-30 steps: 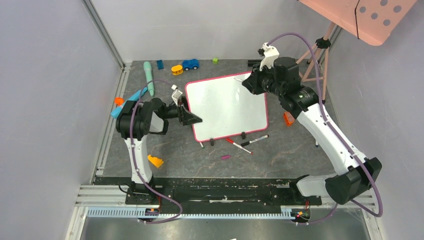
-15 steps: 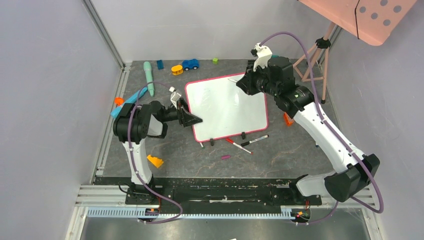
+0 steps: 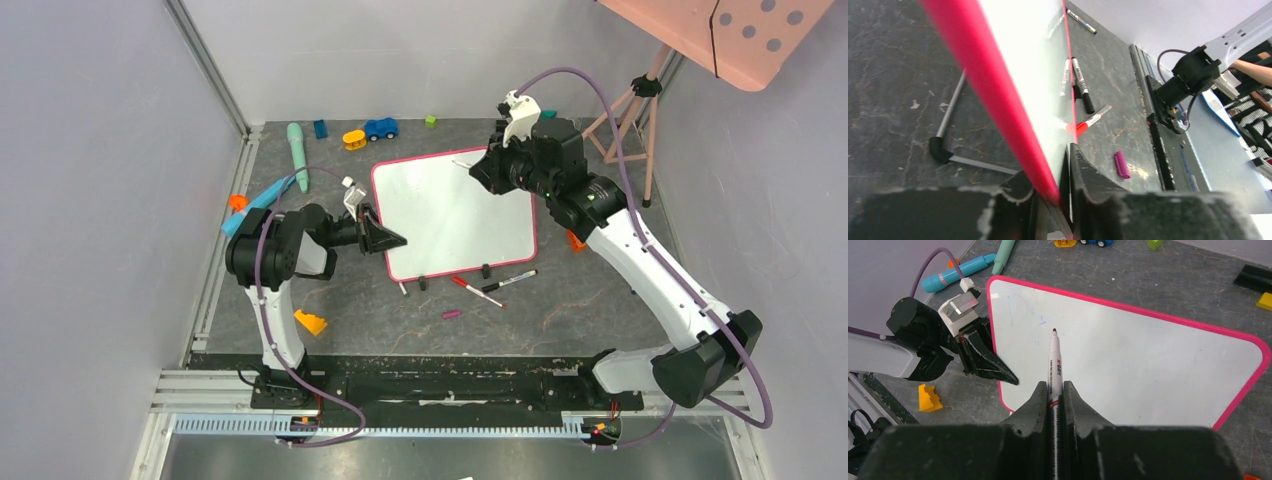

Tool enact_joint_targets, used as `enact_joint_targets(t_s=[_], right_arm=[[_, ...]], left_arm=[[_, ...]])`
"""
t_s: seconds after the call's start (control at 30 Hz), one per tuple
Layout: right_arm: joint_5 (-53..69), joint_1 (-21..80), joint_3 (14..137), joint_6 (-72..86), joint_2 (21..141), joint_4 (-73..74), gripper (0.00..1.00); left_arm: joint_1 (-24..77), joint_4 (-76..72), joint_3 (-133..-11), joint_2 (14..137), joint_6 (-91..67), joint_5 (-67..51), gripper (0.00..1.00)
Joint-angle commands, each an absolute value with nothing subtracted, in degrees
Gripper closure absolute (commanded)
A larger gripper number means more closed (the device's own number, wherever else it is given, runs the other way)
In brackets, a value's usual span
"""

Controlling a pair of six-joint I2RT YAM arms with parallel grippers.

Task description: Write a sentence on the whiteboard

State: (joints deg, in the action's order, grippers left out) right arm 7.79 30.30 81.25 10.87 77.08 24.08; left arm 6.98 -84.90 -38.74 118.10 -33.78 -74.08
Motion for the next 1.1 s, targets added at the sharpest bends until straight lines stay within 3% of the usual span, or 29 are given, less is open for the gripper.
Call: enact_joint_targets(t_s=[0.0,0.13,0.47,1.07], right_arm=[[5.88,31.31,80.26,10.64,74.93,21.51,1.0],[5.15,32.14,80.2,10.81,75.2,21.28,1.0],[4.39,33.4,81.95,10.24,76.21,21.67,1.0],[2.75,34.58,76.14,9.98,72.83,17.3,1.0]], left_arm=[[7.9,-89.21,-37.41,114.5,-28.59,-75.51,0.86],[8.0,-89.26,-36.6,113.6,-27.67,-75.11,0.98],[8.38,-89.21,-37.69,114.1,-35.86,-64.34,0.98],[8.88,-89.21,-35.68,116.23,-35.34,-63.4,0.96]])
